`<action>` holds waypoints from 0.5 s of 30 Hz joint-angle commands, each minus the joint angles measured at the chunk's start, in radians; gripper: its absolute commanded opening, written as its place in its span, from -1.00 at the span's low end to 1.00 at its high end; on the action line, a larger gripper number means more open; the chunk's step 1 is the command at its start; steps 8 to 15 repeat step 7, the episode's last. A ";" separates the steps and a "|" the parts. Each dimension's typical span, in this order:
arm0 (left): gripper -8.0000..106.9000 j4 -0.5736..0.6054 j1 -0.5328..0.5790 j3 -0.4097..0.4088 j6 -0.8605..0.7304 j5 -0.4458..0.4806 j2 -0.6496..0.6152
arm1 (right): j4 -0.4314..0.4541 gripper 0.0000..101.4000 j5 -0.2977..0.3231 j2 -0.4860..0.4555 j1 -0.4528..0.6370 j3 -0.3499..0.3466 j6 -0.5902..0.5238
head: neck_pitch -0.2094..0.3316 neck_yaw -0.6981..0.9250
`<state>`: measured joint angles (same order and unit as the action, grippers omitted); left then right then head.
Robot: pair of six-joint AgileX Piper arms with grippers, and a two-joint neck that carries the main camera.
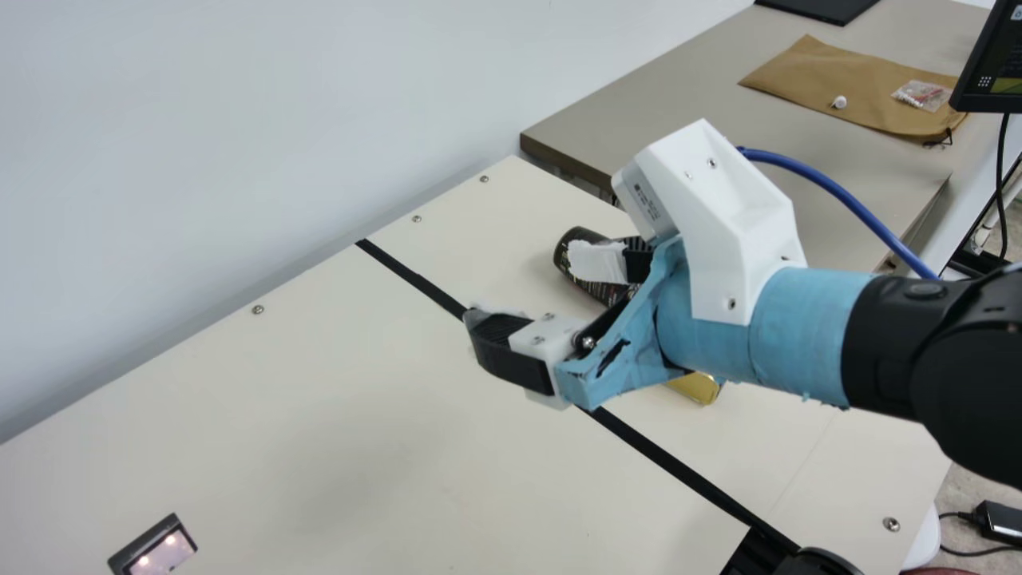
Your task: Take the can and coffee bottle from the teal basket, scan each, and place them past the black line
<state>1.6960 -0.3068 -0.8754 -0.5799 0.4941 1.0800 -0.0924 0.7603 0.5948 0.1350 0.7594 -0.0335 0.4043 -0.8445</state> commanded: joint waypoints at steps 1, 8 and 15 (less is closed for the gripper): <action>0.71 0.000 0.000 0.000 0.000 0.000 0.000 | 0.000 1.00 0.000 0.000 0.000 0.000 0.000 | 0.032 -0.018; 0.71 0.047 -0.085 0.009 -0.345 0.088 -0.069 | 0.000 1.00 0.000 0.000 0.000 0.000 0.000 | 0.032 -0.018; 0.71 0.047 -0.085 0.009 -0.345 0.088 -0.069 | 0.000 1.00 0.000 0.000 0.000 0.000 0.000 | 0.032 -0.018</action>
